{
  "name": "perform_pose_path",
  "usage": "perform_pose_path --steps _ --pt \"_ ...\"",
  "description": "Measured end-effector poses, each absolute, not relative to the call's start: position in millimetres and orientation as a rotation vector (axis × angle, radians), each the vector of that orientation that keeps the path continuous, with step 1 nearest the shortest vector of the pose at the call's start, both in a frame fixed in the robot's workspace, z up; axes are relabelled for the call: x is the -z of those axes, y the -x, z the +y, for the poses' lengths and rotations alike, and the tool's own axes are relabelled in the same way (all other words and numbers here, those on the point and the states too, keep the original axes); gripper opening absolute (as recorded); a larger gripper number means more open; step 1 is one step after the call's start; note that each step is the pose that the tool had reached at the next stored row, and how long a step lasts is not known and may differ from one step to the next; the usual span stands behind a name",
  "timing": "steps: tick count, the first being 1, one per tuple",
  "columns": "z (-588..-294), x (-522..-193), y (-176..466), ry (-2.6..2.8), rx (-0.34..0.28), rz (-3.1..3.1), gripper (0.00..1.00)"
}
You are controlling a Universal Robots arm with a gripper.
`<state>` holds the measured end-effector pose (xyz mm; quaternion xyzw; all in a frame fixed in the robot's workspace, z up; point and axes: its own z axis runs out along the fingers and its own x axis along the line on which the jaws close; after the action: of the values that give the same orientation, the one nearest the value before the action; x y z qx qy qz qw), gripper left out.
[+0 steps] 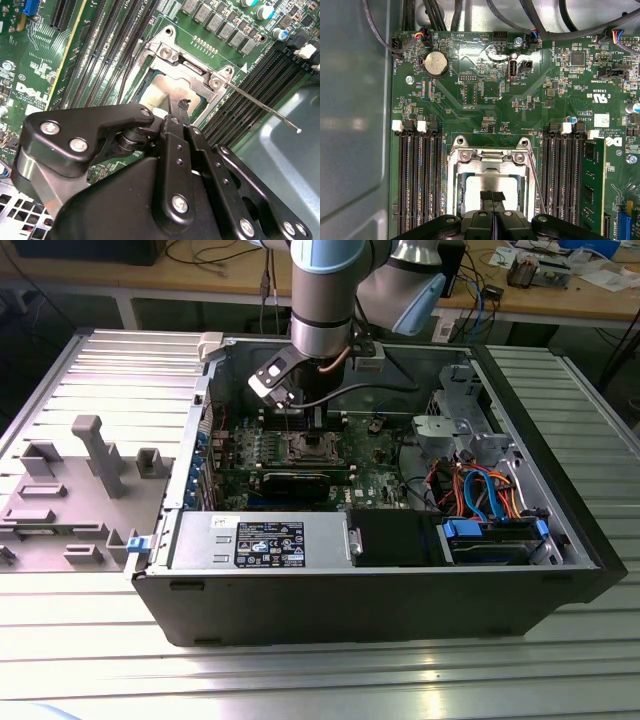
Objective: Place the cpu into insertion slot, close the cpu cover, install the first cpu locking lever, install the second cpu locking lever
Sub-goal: 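Install the first cpu locking lever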
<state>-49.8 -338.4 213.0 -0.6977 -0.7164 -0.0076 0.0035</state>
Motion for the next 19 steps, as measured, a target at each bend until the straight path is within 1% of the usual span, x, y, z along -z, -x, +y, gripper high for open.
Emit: perform_pose_path --steps 5,19 --pt "-338.4 -213.3 49.9 2.187 0.024 -2.245 0.11" --pt "-338.4 -230.7 49.8 2.187 0.023 -2.246 0.11"
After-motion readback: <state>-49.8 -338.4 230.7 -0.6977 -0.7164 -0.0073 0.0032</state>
